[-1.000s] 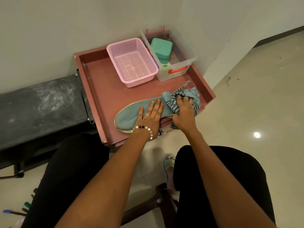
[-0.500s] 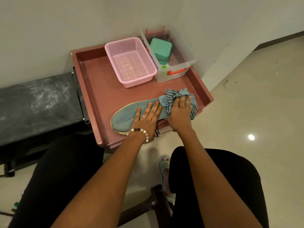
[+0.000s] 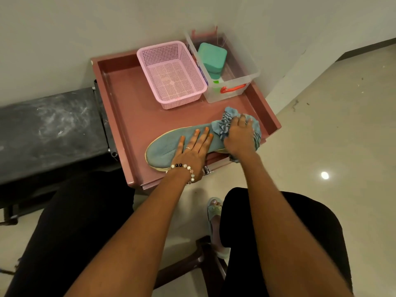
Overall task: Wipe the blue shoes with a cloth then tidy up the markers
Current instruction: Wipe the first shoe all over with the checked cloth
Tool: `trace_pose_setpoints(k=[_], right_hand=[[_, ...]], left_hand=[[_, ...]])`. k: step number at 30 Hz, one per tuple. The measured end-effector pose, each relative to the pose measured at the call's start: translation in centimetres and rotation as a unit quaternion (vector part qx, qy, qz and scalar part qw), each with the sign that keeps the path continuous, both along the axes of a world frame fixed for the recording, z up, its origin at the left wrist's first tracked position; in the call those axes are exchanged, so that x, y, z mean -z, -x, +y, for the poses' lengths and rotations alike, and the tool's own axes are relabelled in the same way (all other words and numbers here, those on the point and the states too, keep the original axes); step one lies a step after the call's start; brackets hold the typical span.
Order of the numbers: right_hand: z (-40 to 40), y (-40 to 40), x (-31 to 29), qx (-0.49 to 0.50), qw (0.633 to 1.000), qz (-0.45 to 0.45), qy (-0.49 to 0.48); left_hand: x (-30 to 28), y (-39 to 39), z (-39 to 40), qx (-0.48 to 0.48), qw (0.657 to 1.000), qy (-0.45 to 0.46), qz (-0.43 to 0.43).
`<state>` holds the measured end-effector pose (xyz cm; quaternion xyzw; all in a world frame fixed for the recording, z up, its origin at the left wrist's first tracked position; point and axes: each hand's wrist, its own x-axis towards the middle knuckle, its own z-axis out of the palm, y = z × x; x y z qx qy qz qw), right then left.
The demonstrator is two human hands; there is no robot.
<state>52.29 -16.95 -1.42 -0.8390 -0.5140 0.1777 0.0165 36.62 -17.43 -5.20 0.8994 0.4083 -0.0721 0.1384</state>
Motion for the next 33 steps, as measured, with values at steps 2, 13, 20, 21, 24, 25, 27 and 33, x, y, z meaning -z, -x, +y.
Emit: trace_pose_setpoints(k=[2, 13, 20, 21, 24, 25, 27, 33], right_hand=[[-1.8, 3.2, 0.5, 0.008, 1.0, -0.001, -0.01], [-1.4, -1.7, 1.1, 0.015, 0.996, 0.0, -0.089], [-2.4, -1.2, 1.4, 0.096, 0.99, 0.079, -0.074], [-2.7, -0.1, 1.7, 0.095, 0.99, 0.062, -0.082], [-3.0, 3.1, 2.1, 0.06, 0.996, -0.019, -0.065], [-2.9, 4.4, 2.2, 0.036, 0.997, -0.029, -0.055], [-3.3, 6.8, 2.4, -0.004, 0.999, -0.017, -0.05], [-3.0, 1.9, -2.9, 0.192, 0.918, 0.27, -0.215]], left_hand=[[0.2, -0.1, 0.1, -0.001, 1.0, 0.003, 0.011], [0.6, 0.0, 0.0, 0.008, 1.0, -0.006, 0.013], [0.7, 0.0, 0.0, 0.0, 1.0, -0.013, 0.0], [0.7, -0.1, 0.0, 0.0, 1.0, -0.015, 0.002], [0.7, 0.0, 0.0, 0.003, 1.0, -0.008, 0.012], [0.7, 0.0, 0.1, 0.008, 1.0, 0.002, 0.021], [0.8, 0.0, 0.3, 0.023, 0.998, 0.013, 0.049], [-0.2, 0.1, 0.3, 0.024, 0.999, 0.023, 0.032]])
